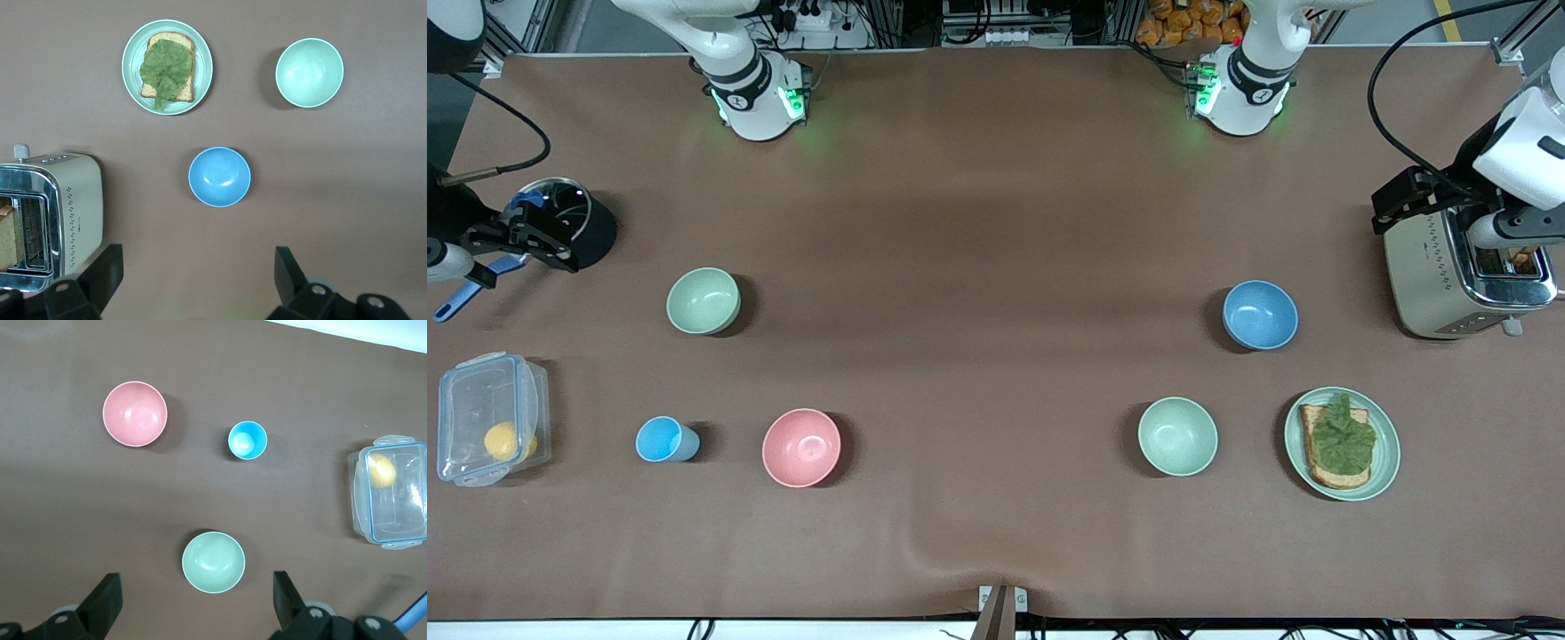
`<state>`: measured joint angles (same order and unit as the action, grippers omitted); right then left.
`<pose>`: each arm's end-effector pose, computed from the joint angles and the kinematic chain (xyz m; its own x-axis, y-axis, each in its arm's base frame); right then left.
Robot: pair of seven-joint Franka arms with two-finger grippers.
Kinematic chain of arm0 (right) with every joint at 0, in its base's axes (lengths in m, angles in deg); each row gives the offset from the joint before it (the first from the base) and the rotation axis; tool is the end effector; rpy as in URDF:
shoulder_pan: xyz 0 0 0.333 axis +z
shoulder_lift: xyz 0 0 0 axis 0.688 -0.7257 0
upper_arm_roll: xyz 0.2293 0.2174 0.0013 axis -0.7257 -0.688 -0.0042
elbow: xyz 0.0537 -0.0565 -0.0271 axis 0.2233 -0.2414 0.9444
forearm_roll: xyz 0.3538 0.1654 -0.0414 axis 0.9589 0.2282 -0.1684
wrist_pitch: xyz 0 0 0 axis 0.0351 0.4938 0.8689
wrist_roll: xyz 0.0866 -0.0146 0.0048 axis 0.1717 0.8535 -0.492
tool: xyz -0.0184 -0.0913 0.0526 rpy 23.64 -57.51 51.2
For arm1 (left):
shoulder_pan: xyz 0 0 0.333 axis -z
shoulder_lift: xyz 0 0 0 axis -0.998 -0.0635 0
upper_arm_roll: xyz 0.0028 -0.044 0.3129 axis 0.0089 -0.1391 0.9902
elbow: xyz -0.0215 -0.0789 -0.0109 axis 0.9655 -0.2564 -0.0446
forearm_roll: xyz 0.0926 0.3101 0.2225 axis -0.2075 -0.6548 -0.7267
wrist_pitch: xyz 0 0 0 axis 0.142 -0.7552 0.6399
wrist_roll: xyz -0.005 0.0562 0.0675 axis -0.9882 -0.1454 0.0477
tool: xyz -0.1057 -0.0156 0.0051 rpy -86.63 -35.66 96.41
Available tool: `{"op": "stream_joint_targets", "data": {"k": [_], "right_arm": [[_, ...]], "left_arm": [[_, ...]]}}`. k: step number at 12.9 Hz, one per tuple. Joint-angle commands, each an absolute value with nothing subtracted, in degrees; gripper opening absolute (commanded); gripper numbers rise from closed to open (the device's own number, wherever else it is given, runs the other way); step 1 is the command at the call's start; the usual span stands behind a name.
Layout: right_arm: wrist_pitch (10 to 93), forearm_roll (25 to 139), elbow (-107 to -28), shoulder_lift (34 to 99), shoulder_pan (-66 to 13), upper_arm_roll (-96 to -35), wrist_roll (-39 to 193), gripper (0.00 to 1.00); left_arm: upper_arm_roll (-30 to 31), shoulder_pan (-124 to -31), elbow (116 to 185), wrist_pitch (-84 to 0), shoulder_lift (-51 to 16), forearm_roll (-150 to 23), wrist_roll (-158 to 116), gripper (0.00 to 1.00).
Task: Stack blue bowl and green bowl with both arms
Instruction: 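Reach the right gripper to the green bowl while the left gripper reaches the blue bowl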
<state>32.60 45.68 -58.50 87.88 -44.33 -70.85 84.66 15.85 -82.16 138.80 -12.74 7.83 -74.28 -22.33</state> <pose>0.5753 -0.0068 0.6158 0.9761 0.2026 0.0786 0.2031 -0.9792 0.0023 0.5474 -0.0638 0.6362 0.9998 0.0163 -0.0081 0.0160 -0.9993 -0.0340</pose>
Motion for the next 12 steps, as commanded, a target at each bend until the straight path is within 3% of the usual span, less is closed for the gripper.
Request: {"op": "stream_joint_targets", "data": {"k": [1, 7, 9, 12], "right_arm": [[33.45, 44.48, -60.21, 88.97, -45.84, -72.03, 83.67, 1.00], [33.36, 45.45, -61.08, 85.55, -48.48, -71.86, 84.64, 1.00], [33.19, 45.45, -61.87, 83.70, -50.58, -71.86, 84.90, 1.00], [36.78, 45.45, -70.11, 83.78, -52.69, -71.86, 85.25, 1.00]], "left_arm": [[15.78, -82.67, 139.43, -11.37, 9.24, -72.85, -21.39, 1.00], [15.69, -82.58, 141.61, -12.93, 3.98, -72.76, -21.04, 1.00], [15.78, -83.02, 149.84, -21.33, 3.44, -73.11, -20.87, 1.00], [15.78, -84.59, 160.32, -34.26, 2.22, -73.64, -20.43, 1.00]]}}
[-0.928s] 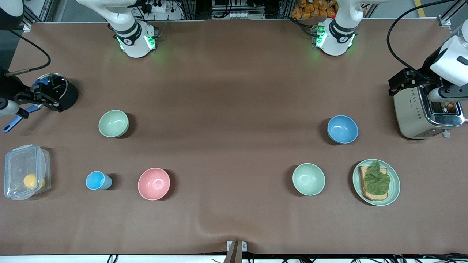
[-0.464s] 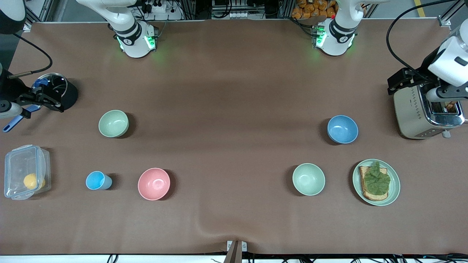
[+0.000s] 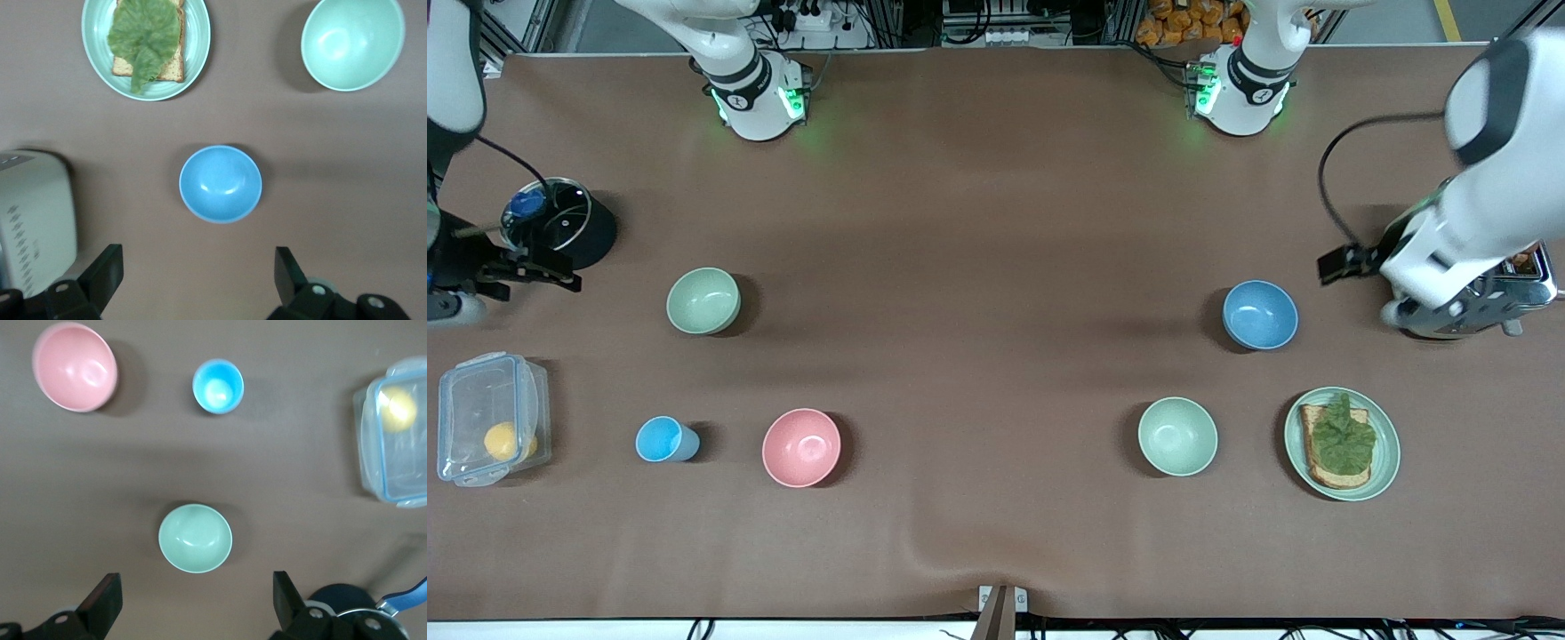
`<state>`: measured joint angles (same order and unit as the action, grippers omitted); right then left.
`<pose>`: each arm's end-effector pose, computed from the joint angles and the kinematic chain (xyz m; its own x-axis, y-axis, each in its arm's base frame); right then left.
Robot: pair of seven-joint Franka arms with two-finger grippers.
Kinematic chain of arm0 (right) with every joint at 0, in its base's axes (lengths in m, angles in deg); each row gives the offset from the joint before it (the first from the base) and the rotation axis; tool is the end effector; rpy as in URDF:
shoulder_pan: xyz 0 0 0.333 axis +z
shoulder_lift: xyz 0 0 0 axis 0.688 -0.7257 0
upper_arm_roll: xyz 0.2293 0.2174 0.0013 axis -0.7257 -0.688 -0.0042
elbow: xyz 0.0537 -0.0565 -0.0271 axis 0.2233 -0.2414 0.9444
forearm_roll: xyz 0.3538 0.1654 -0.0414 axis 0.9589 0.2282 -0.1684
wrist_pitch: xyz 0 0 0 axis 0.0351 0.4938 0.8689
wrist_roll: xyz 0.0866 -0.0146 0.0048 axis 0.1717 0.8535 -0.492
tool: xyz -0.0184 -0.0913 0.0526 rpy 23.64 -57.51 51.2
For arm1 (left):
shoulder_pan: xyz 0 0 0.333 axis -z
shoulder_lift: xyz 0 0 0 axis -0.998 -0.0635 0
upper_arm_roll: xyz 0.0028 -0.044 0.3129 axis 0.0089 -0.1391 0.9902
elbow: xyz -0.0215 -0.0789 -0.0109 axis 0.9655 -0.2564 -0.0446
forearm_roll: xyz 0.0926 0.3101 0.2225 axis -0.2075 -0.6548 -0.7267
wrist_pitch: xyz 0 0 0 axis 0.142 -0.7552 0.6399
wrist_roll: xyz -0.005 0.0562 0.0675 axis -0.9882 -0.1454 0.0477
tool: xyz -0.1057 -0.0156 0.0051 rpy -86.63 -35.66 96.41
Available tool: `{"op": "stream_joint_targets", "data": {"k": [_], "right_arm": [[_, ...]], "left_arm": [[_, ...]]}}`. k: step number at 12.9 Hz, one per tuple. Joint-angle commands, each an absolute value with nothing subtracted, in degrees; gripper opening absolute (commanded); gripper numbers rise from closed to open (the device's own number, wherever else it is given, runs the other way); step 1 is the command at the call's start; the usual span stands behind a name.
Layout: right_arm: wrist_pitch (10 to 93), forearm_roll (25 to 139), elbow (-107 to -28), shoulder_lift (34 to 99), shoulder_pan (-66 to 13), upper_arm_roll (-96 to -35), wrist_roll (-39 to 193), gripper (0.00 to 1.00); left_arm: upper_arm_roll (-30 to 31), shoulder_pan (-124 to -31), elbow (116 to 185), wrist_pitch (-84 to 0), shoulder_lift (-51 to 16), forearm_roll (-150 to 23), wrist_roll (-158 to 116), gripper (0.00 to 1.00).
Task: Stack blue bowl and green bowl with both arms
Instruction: 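Reach the right gripper to the green bowl while the left gripper reaches the blue bowl, then grasp the green bowl with the right gripper while the left gripper grasps the blue bowl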
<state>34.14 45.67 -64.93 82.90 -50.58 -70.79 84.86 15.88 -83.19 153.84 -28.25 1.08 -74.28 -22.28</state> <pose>0.5853 -0.0718 0.5137 0.9912 0.0974 -0.0893 0.0946 -0.9949 -0.0350 0.5807 -0.0570 0.4671 0.9928 0.0255 -0.1174 0.0208 -0.9989 -0.0413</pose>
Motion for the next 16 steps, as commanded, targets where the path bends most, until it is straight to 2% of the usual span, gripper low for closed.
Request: {"op": "stream_joint_targets", "data": {"k": [1, 7, 8, 11, 12, 16], "right_arm": [[39.58, 45.45, -73.88, 83.95, -52.79, -71.86, 85.25, 1.00], [66.27, 45.45, -96.64, 82.29, -53.76, -71.86, 91.76, 1.00], [70.50, 45.45, -98.51, 81.16, -53.75, -71.86, 91.76, 1.00], [76.49, 45.36, -98.44, 75.80, -56.29, -71.95, 96.92, 1.00], [78.00, 45.36, -98.44, 73.87, -56.91, -71.95, 97.64, 0.93], [78.98, 45.45, -99.05, 72.27, -56.66, -72.12, 97.64, 0.40]], "left_arm": [[15.78, -85.12, 162.35, -36.91, 1.51, -73.64, -20.34, 1.00], [15.69, -90.13, 165.52, -43.34, -6.04, -73.64, -20.25, 1.00], [15.61, -90.49, 165.62, -44.13, -7.44, -73.64, -20.16, 1.00], [15.60, -90.40, 165.71, -44.32, -10.44, -73.56, -20.16, 1.00], [15.60, -90.40, 165.62, -44.32, -11.40, -73.56, -20.25, 1.00], [15.60, -90.58, 166.40, -44.32, -12.64, -73.56, -20.16, 1.00]]}}
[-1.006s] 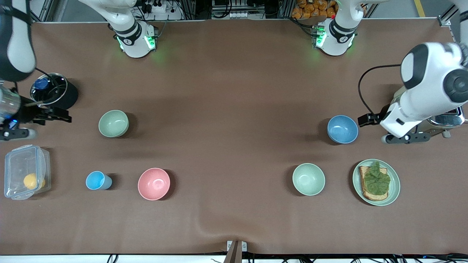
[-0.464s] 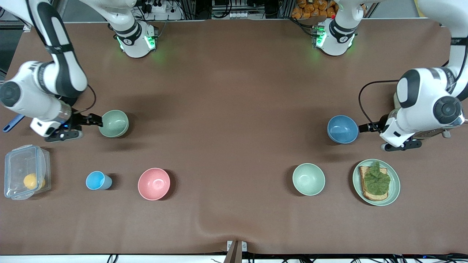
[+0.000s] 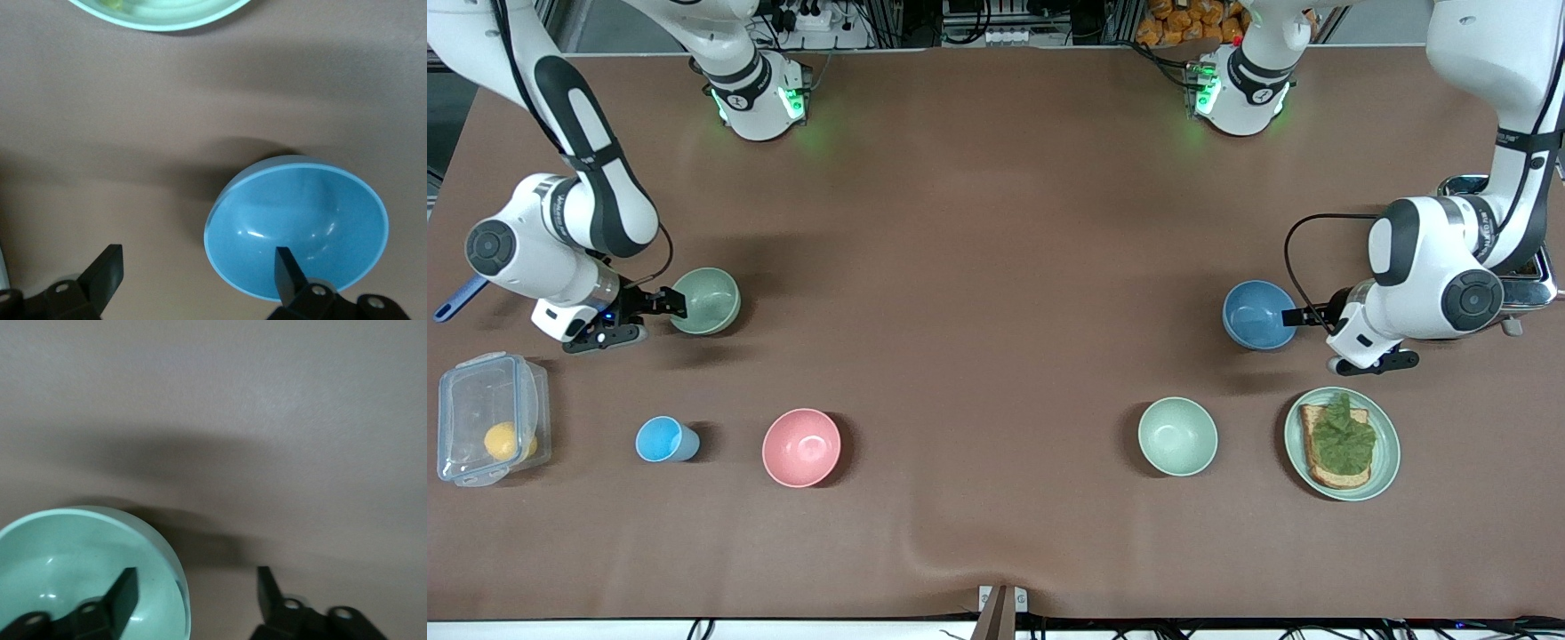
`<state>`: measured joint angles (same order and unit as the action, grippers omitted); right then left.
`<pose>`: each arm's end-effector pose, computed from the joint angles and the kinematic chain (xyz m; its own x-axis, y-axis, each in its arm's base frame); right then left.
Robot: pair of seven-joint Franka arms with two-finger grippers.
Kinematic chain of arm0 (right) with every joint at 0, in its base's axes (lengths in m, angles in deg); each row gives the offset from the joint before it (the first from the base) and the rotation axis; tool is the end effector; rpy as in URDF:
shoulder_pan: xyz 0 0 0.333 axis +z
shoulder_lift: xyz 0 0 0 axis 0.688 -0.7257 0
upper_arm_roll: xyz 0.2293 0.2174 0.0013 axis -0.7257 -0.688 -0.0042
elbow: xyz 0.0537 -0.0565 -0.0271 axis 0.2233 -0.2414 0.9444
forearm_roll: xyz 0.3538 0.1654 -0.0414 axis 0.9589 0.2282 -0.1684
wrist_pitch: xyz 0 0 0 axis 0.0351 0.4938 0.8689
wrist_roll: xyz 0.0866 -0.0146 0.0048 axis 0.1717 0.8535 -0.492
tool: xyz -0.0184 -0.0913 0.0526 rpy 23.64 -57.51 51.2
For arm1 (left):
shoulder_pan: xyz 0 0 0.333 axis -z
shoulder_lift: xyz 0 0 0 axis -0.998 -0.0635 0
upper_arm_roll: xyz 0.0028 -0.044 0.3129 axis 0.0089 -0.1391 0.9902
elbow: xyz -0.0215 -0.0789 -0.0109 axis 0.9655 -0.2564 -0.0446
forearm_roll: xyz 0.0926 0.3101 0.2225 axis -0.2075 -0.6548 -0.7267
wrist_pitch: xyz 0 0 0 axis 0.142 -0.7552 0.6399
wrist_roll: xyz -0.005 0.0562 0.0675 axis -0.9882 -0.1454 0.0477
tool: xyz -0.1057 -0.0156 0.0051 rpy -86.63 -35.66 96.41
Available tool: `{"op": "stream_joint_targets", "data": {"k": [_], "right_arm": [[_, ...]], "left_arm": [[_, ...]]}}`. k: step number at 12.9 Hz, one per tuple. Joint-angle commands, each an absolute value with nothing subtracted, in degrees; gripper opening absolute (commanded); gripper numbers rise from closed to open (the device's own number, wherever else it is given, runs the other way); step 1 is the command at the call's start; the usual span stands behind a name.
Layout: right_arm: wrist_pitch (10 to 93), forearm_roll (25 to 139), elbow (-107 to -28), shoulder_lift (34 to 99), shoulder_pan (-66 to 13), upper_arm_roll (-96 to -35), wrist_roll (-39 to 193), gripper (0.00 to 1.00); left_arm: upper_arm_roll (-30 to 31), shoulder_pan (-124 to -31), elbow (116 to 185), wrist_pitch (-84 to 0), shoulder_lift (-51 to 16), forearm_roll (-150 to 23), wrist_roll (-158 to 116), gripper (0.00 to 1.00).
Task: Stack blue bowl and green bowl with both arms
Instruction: 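Grasp the green bowl with the right gripper while the left gripper grasps the blue bowl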
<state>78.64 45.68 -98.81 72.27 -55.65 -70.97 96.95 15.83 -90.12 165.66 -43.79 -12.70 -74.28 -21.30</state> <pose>0.5137 -0.1093 0.2135 0.9738 0.2120 -0.0825 0.2086 -0.9768 -0.0480 0.5697 0.0112 0.2558 0.9498 0.1168 -0.2902 0.1098 -0.9931 -0.0404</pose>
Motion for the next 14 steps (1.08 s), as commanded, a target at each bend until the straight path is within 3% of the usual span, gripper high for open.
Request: {"op": "stream_joint_targets", "data": {"k": [1, 3, 4, 8, 14], "right_arm": [[78.89, 45.62, -99.40, 72.27, -56.57, -72.21, 97.47, 0.32], [78.98, 46.41, -100.02, 72.27, -56.22, -72.39, 97.29, 0.03], [78.98, 47.11, -100.02, 72.09, -56.04, -72.39, 97.29, 0.00], [77.06, 51.74, -99.67, 72.61, -53.94, -72.47, 93.89, 0.00], [57.38, 55.03, -89.75, 77.01, -46.39, -72.47, 77.20, 0.00]], "left_arm": [[15.60, -90.58, 166.76, -44.40, -12.82, -73.56, -20.16, 1.00], [15.60, -90.67, 167.02, -44.49, -13.78, -73.56, -20.16, 1.00], [15.60, -90.67, 167.11, -44.75, -14.31, -73.56, -20.16, 1.00], [15.60, -91.81, 167.03, -45.45, -15.72, -73.56, -20.16, 0.95], [15.60, -91.81, 167.03, -46.78, -17.39, -73.03, -20.16, 0.78]]}}
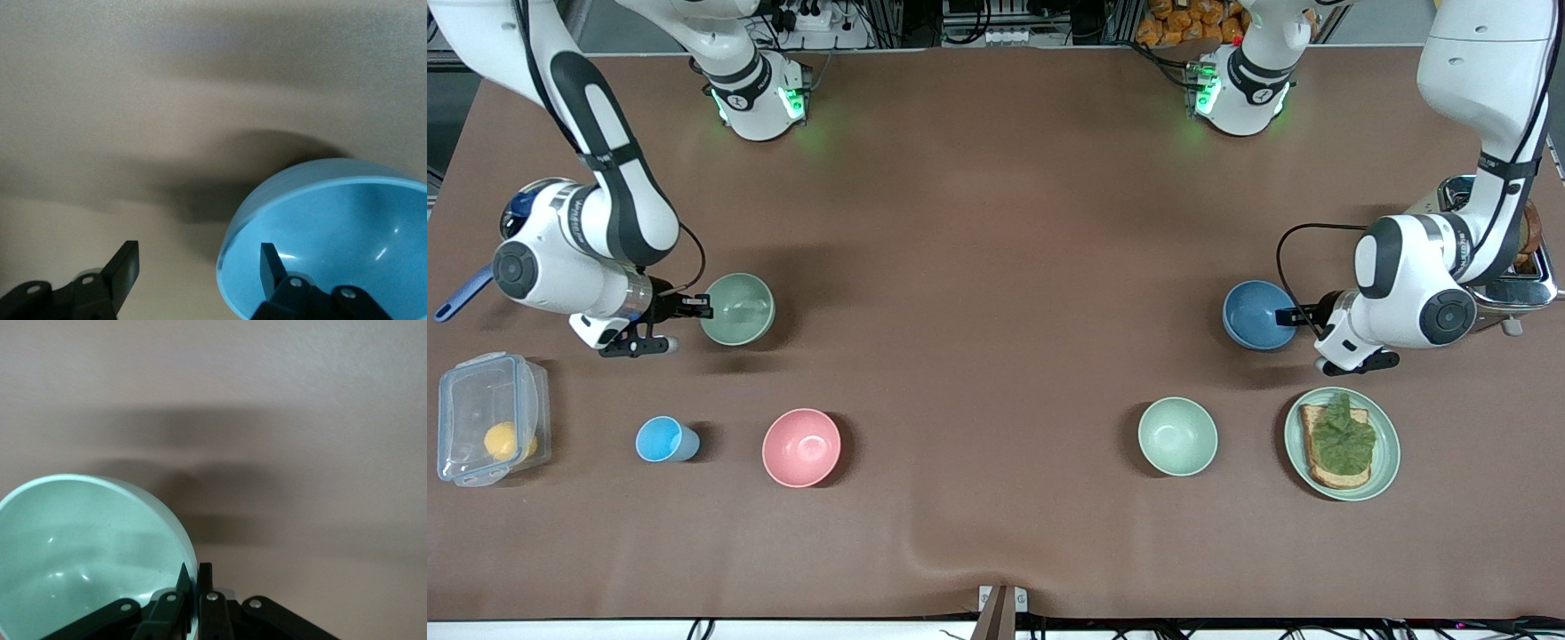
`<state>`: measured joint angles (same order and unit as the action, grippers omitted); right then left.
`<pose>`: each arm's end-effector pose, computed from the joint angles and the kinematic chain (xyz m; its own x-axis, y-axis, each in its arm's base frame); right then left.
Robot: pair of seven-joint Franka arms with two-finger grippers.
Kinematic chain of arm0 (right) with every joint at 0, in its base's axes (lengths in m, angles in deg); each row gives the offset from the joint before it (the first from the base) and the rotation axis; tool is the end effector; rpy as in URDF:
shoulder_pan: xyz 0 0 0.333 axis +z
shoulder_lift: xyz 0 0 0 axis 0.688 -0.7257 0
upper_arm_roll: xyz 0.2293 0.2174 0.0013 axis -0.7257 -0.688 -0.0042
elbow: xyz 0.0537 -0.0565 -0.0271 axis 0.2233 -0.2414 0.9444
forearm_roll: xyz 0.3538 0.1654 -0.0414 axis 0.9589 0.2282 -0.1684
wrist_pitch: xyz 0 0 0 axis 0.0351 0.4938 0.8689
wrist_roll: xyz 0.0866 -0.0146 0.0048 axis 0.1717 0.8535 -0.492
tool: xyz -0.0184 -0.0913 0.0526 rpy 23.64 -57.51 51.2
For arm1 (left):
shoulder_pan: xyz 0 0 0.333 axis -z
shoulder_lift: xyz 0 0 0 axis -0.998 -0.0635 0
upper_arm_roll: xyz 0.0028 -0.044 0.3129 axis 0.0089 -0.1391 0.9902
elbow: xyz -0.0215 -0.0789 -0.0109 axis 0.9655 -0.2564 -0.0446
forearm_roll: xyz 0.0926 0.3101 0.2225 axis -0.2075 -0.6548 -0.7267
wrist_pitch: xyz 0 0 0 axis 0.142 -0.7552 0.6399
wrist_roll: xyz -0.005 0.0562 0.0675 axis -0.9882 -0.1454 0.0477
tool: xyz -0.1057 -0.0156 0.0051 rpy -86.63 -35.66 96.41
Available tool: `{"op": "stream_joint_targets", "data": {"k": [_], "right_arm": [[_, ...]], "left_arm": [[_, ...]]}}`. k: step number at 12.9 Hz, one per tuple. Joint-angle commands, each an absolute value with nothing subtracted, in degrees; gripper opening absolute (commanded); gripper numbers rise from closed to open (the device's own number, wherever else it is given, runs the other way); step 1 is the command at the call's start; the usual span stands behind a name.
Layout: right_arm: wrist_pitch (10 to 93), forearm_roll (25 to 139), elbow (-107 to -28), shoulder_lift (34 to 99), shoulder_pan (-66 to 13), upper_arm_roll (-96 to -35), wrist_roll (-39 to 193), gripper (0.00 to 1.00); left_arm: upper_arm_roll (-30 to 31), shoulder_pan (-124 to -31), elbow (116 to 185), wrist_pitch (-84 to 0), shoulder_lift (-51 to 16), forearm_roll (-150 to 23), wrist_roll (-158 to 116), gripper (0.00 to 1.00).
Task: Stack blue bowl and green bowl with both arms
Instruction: 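Grasp the green bowl with the right gripper while the left gripper grasps the blue bowl, then slide the green bowl to the middle while the left gripper lifts the blue bowl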
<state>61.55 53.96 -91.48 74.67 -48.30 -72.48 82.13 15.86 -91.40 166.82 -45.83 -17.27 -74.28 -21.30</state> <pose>0.5416 -0.0240 0.2624 0.9786 0.0291 -0.2039 -0.0022 -0.9885 -0.1515 0.5585 0.0231 0.2051 0.9264 0.1358 -0.3513 0.1293 -0.9907 -0.0418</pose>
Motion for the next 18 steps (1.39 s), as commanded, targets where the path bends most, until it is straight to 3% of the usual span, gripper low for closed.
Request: {"op": "stream_joint_targets", "data": {"k": [1, 6, 9, 10, 18], "right_arm": [[57.18, 55.11, -89.65, 77.45, -43.76, -72.56, 73.08, 0.00], [58.14, 59.86, -86.15, 77.37, -28.30, -72.47, 50.93, 0.00], [65.15, 60.12, -85.08, 75.53, -19.32, -72.39, 37.99, 0.00], [67.97, 60.21, -85.34, 75.08, -16.52, -72.39, 35.71, 0.00], [89.51, 59.77, -84.99, 64.28, -0.59, -72.21, 10.47, 0.00]], "left_arm": [[15.60, -91.72, 167.02, -46.78, -17.65, -72.94, -20.16, 0.75], [15.52, -91.37, 166.76, -47.31, -18.09, -72.85, -20.34, 0.34], [15.52, -91.54, 166.50, -47.31, -18.09, -72.85, -20.34, 0.15], [15.52, -91.54, 166.41, -47.31, -18.09, -72.85, -20.34, 0.02], [15.34, -91.37, 162.20, -46.34, -17.74, -72.76, -20.16, 0.00]]}}
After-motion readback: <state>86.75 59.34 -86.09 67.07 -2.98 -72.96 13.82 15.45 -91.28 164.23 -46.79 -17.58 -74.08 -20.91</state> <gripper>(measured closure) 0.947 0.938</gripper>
